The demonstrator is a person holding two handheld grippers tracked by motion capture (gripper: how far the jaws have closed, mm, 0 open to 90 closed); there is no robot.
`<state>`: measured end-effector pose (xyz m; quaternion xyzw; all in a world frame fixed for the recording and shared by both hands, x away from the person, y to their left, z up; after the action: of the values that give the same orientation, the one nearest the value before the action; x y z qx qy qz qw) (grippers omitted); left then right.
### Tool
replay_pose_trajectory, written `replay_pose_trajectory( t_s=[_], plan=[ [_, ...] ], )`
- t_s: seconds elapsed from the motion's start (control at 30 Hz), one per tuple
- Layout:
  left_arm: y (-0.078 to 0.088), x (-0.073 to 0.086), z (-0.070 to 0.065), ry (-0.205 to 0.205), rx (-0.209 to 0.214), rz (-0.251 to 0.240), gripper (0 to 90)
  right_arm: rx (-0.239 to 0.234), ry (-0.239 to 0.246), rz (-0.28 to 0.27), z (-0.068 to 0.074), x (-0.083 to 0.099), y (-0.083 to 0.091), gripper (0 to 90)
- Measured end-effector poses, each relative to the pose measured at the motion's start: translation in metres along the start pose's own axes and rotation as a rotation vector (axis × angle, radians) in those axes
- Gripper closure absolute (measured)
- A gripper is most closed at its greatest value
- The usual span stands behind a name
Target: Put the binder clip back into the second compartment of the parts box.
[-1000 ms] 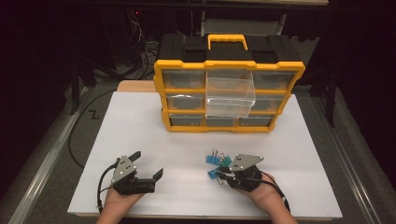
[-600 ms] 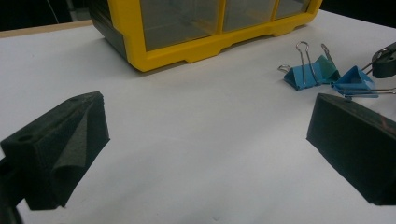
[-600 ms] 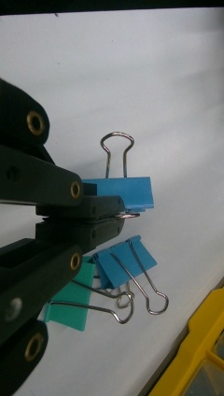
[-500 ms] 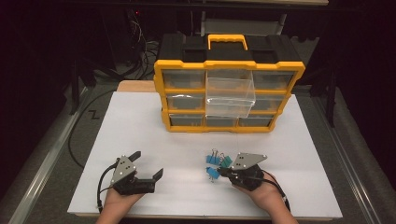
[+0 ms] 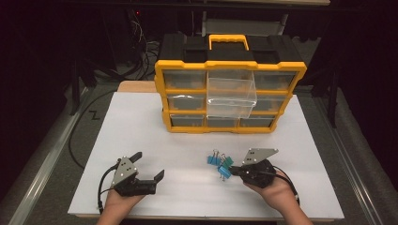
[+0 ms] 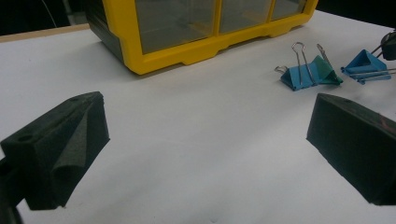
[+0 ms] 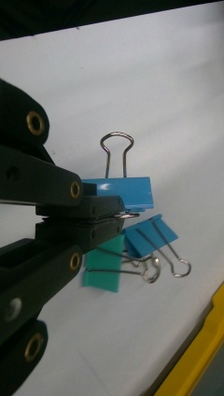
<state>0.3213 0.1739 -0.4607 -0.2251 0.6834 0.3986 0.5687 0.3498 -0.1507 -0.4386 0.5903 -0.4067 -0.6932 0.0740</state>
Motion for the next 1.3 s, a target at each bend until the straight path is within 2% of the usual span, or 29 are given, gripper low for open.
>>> replay_pose_trajectory(
  t_s=[0.23,0.37,0.8,1.13,1.3],
  plan=[
    [0.000,-0.001,-0.001,-0.018,0.002,-0.003,0.3,-0.009,0.003,0.068,-0.004,0.006,0.013,90.0],
    [0.000,-0.001,-0.002,-0.030,0.003,-0.006,0.2,-0.015,-0.016,0.111,-0.010,0.008,0.022,90.0],
    [0.000,-0.004,-0.001,-0.040,0.008,-0.045,0.2,-0.047,-0.042,0.200,-0.024,0.008,0.042,90.0],
    [0.000,-0.004,0.000,-0.037,0.012,-0.050,0.2,-0.068,-0.036,0.237,-0.027,0.006,0.048,90.0],
    [-0.002,-0.003,0.002,-0.037,0.000,-0.038,0.2,-0.095,-0.024,0.236,-0.026,-0.003,0.055,90.0]
  ],
)
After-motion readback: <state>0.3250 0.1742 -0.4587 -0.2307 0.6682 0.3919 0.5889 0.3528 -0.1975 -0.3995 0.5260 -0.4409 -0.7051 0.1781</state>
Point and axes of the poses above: each handheld gripper's, and its own axes: y roughly backward along the jaws, x roughly out of its underside, z roughly to its left, the point moved 6 cm from there along -y, roughly forward along the jaws, and after that the axes turned 4 degrees about -z, right-handed, at the moved point
